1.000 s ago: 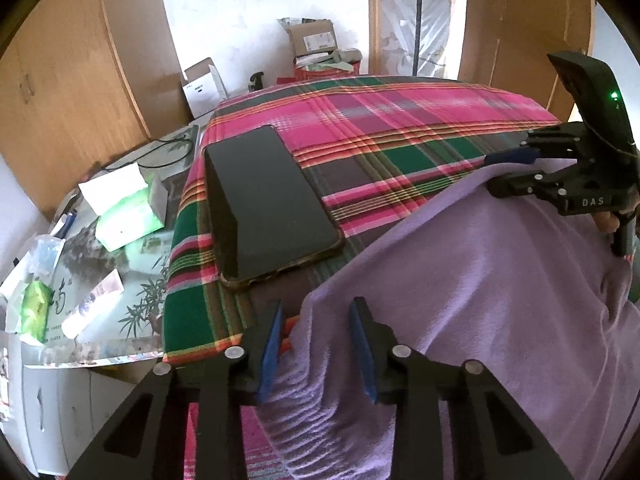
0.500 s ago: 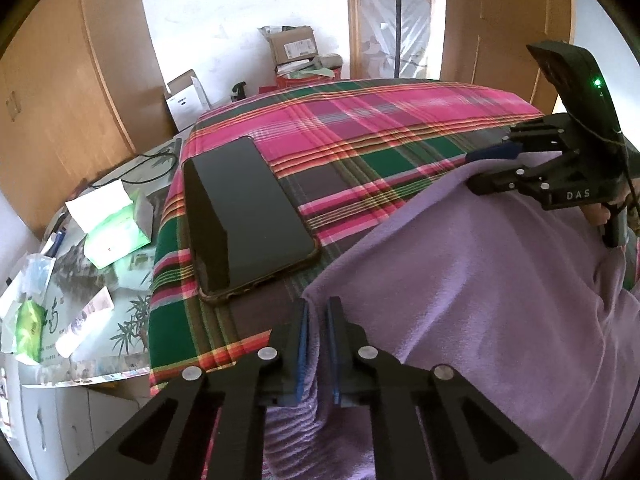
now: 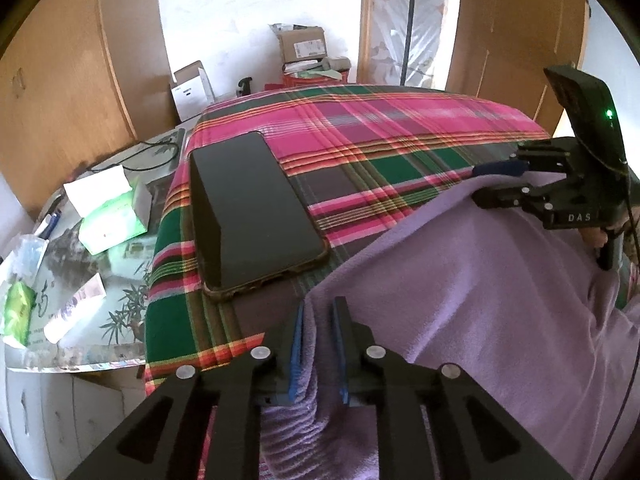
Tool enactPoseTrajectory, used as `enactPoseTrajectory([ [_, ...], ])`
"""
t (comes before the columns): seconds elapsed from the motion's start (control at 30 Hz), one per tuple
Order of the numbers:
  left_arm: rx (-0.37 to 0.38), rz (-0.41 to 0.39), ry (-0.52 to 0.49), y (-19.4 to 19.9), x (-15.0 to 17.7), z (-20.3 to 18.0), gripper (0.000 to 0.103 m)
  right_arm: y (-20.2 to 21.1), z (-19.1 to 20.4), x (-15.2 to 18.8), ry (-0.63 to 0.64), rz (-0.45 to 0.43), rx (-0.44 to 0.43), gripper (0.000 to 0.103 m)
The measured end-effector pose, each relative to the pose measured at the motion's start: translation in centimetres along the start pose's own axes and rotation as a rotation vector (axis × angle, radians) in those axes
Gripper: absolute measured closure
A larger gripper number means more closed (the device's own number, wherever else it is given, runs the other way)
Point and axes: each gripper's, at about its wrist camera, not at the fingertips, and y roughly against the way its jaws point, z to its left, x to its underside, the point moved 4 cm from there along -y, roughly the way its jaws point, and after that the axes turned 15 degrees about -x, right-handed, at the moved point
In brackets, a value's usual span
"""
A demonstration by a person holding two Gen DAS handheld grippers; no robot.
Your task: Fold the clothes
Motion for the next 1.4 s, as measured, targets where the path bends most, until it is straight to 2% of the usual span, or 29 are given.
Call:
enactPoseTrajectory([
  [0.17, -0.015, 0.002, 0.003, -0.2, -0.2, 0.3, 0.076, 0.0, 0.0, 0.0, -0.003, -0.003, 0.001, 0.064],
  [0.33, -0.018, 0.005, 0.0, -0.2, -0.2, 0.2, 0.076, -0.1, 0.0, 0.0, -0.01, -0.007, -0.003, 0.064],
  [0.7, -0.008, -0.008, -0.041, 0.0, -0.2, -0.6, 0.094, -0.1, -0.1, 0.0, -0.01, -0.01, -0.003, 0.064],
  [0.9, -0.018, -0.009, -0.046, 0.0, -0.2, -0.6, 0.096, 0.0, -0.1, 0.1, -0.011, -0.012, -0.002, 0.064],
  [0.93, -0.025, -0.008, -0.048, 0.1, -0.3, -0.6, 0.097, 0.0, 0.0, 0.1, -0.011, -0.013, 0.0, 0.068],
  [0.97, -0.032, -0.009, -0.049, 0.1, -0.3, -0.6, 0.097, 0.1, 0.0, 0.1, -0.009, -0.016, -0.001, 0.08],
  [1.03, -0.04, -0.013, -0.042, 0.2, -0.4, -0.5, 0.098, 0.1, 0.1, -0.1, -0.012, -0.019, -0.002, 0.092],
  [1.07, -0.042, -0.016, -0.036, 0.3, -0.5, -0.4, 0.098, 0.1, 0.1, -0.1, -0.012, -0.017, 0.006, 0.096],
  [1.2, -0.052, -0.016, -0.03, 0.3, -0.5, -0.1, 0.098, 0.1, 0.7, -1.2, 0.037, -0.013, 0.058, 0.097],
  [1.4, -0.053, -0.005, -0.02, -0.1, -0.4, -0.1, 0.098, -0.9, 0.4, -1.2, 0.042, 0.009, 0.077, 0.096],
])
